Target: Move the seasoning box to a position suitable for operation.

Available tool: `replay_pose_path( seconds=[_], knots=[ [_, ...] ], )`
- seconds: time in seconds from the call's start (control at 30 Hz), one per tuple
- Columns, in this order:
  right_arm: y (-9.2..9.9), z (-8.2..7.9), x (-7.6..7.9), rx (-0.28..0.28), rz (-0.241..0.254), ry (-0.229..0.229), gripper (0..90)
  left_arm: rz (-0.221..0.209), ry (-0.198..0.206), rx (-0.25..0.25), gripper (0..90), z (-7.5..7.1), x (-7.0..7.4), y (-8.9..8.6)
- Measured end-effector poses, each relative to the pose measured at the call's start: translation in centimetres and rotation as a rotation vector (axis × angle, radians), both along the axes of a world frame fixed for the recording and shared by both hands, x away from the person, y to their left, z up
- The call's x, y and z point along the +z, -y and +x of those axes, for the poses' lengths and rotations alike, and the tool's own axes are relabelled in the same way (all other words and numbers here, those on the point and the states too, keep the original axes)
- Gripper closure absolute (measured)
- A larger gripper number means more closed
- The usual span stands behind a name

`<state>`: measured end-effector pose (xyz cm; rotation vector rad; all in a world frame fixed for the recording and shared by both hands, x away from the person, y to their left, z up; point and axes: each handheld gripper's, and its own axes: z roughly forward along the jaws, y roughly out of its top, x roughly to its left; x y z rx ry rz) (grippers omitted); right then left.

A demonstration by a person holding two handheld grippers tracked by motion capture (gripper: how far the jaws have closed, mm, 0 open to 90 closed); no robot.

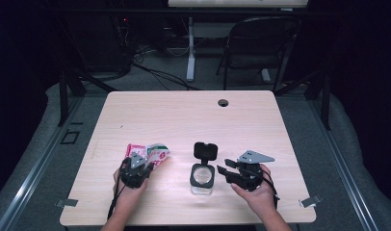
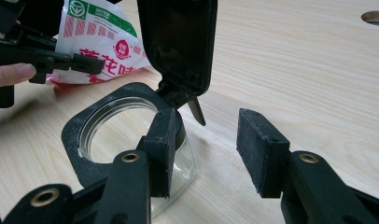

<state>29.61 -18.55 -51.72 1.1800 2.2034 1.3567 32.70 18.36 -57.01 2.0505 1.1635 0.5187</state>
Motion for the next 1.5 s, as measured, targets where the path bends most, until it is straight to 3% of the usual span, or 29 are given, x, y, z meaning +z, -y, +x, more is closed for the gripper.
replay_pose_path(
  seconds=[0.17, 0.33, 0.37, 0.43, 0.5, 1.0, 1.5],
  knots=[
    [0.2, -0.1, 0.0, 0.000, -0.007, -0.004, 57.1, -0.037, -0.055, 0.015, 90.0, 0.4, 0.2, -0.3],
    [0.2, -0.2, 0.0, 0.003, -0.009, 0.000, 56.4, -0.145, -0.136, 0.014, 89.7, 0.8, 0.4, -1.3],
    [0.2, -0.2, 0.0, 0.005, -0.009, 0.000, 56.4, -0.145, -0.136, 0.014, 89.6, 0.8, 0.4, -1.3],
    [0.1, -0.2, 0.0, 0.006, -0.010, 0.001, 56.3, -0.180, -0.176, 0.011, 88.5, 1.1, 0.4, -1.7],
    [0.1, -0.3, 0.0, 0.006, -0.011, 0.001, 56.2, -0.193, -0.181, 0.012, 87.8, 1.2, 0.4, -1.9],
    [0.3, -0.4, -0.2, -0.004, -0.005, 0.002, 56.3, -0.109, -0.188, -0.011, 90.0, 1.5, 1.3, -1.4],
    [0.9, -0.4, 0.0, -0.012, 0.005, -0.002, 56.3, -0.023, -0.183, -0.057, 90.0, 1.6, 3.6, -1.7]
  ],
)
